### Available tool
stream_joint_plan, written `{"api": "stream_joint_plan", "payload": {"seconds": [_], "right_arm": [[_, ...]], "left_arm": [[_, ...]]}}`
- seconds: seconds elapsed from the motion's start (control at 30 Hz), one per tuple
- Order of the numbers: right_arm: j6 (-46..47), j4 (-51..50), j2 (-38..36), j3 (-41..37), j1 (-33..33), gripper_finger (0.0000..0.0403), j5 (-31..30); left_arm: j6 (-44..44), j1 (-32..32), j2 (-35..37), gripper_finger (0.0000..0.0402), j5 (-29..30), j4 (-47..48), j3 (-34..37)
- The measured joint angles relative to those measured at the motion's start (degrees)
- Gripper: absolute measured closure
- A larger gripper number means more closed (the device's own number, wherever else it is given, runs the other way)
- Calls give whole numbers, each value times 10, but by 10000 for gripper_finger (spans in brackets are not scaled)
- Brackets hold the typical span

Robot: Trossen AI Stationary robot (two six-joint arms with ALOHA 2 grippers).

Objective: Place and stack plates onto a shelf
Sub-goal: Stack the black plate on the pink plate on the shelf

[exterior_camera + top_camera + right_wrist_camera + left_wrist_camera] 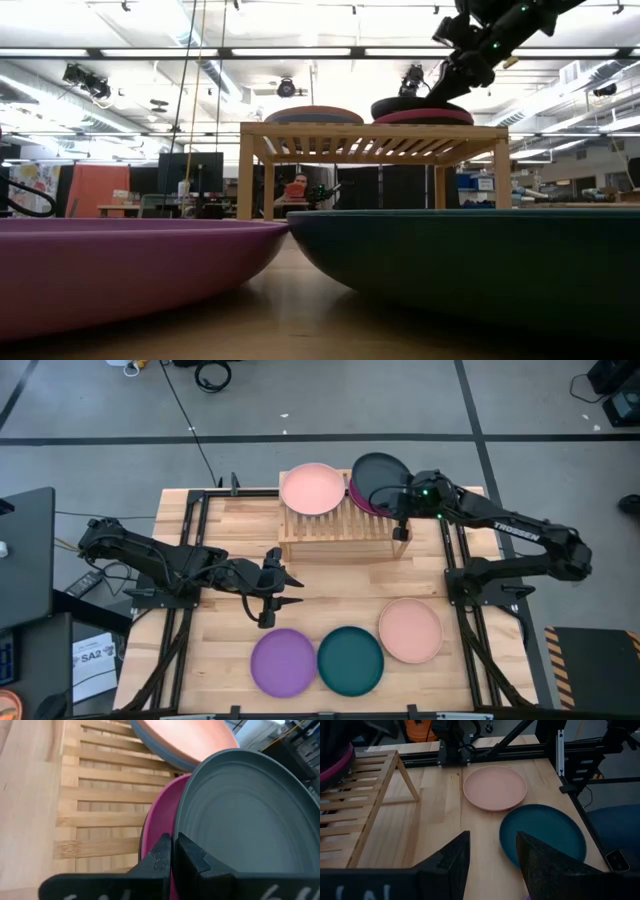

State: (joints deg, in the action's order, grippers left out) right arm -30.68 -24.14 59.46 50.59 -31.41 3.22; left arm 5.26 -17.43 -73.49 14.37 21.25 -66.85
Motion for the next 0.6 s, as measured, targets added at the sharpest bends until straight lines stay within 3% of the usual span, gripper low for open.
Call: {"api": "stream_joint_plan", "payload": {"seconds": [0.6], "right_arm": [[0,0,14,0,1,366,0]], "left_arm": [[0,0,0,237,0,0,0]]}}
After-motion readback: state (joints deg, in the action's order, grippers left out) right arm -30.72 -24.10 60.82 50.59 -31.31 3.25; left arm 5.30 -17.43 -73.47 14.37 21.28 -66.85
